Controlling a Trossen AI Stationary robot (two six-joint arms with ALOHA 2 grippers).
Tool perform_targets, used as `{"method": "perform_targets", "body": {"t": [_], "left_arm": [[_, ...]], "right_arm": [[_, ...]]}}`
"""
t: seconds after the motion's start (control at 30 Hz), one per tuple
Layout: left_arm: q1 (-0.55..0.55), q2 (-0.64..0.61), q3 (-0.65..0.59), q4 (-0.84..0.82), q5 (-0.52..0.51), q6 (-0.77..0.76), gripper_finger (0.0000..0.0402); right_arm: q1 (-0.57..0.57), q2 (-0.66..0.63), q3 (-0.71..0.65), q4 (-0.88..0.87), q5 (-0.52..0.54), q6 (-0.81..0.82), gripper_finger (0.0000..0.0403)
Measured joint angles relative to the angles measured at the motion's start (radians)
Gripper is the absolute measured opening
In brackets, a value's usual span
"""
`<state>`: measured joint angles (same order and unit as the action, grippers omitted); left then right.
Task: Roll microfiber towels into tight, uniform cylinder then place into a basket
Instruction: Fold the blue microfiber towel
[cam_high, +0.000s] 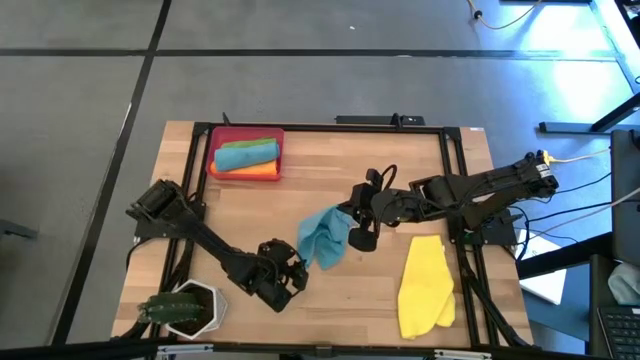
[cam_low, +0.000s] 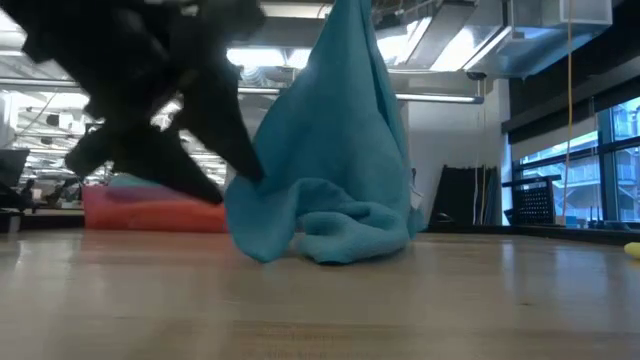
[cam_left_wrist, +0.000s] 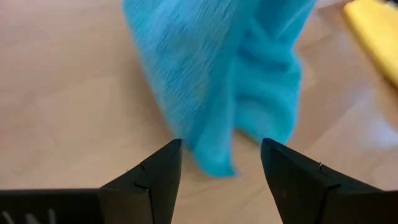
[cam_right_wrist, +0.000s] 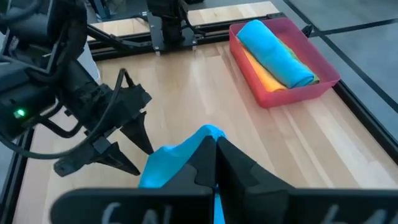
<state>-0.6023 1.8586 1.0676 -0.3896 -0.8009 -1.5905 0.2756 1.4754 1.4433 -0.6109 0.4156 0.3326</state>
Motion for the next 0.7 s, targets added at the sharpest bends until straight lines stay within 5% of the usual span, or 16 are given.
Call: {"method": "perform_targets", "body": {"t": [0.27, 0.7], "left_arm": [[-0.004, 0.131, 0.0, 0.11, -0.004, -0.047, 0.0208], [0.014, 0.179, 0.0, 0.243, -0.09, 0.035, 0.0187]], "right_arm": [[0.0, 0.0, 0.0, -0.003, 0.0, 0.002, 0.0006], [0.0, 0.0, 0.0, -0.002, 0.0, 0.003, 0.0006]]}}
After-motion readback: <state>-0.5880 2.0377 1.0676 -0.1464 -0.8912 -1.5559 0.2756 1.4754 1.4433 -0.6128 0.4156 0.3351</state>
